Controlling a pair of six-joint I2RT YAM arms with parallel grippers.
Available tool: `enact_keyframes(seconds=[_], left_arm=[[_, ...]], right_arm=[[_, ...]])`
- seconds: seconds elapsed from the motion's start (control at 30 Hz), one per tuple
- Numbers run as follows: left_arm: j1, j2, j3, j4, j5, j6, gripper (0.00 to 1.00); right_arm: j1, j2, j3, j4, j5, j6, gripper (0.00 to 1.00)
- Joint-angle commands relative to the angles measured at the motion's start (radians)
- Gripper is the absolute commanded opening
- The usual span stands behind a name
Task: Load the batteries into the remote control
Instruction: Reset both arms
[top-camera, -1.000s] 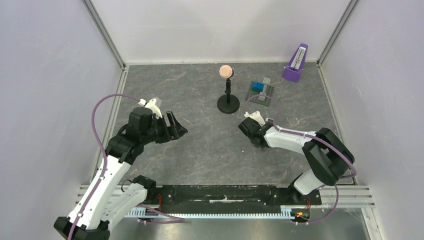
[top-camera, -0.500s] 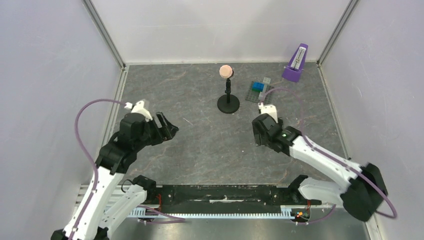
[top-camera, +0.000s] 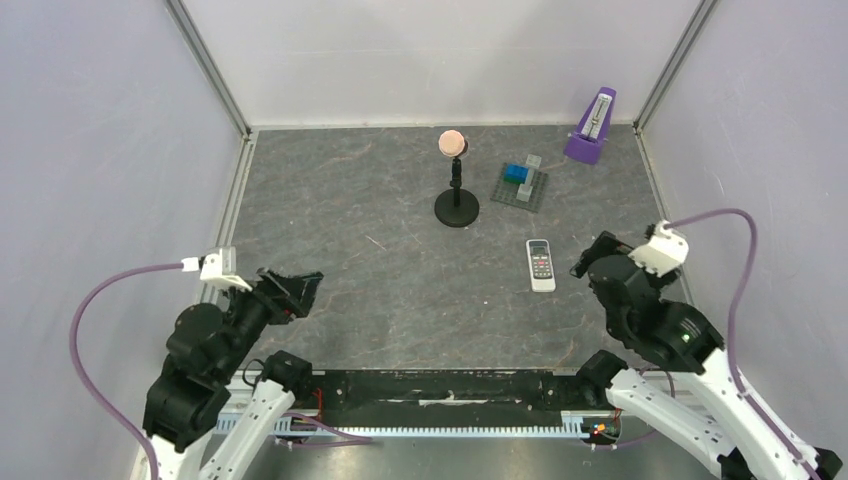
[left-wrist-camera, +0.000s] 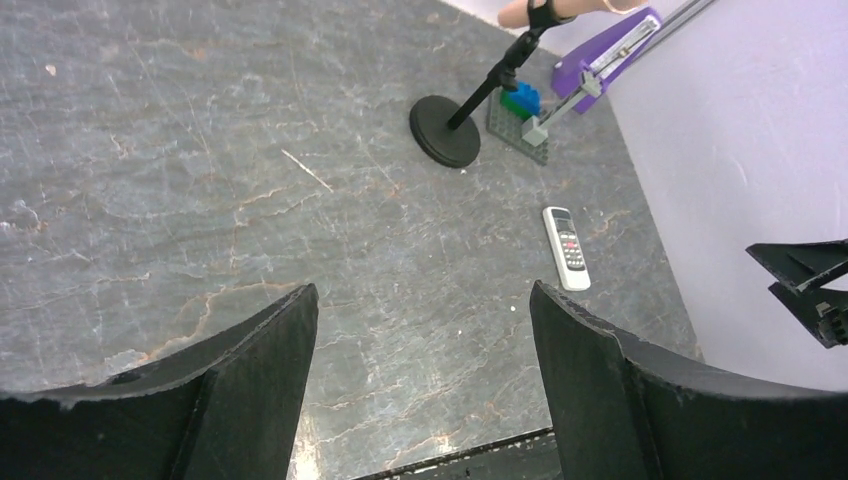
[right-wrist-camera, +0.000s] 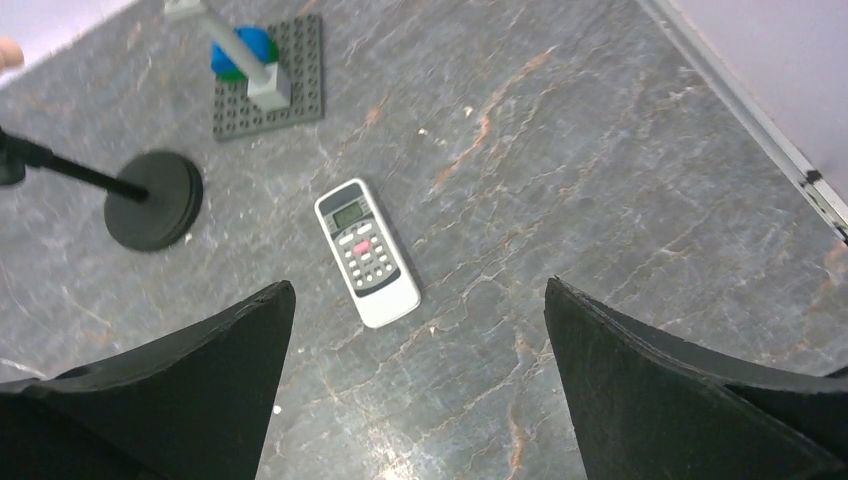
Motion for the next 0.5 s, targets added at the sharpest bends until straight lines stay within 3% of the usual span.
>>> enact_keyframes(seconds=[0.0,0.47], left_arm=[[-0.001,-0.062,0.024,-0.024,-0.015,0.063,0.84],[-0.001,-0.049,0.091,-0.134,0.013,0.060,0.84]], right_arm=[[0.000,-0.069,0.054,-0.158,0.145,0.181,0.98],[-0.001,-0.185,0.076,-0.177,0.122,0.199,0.98]])
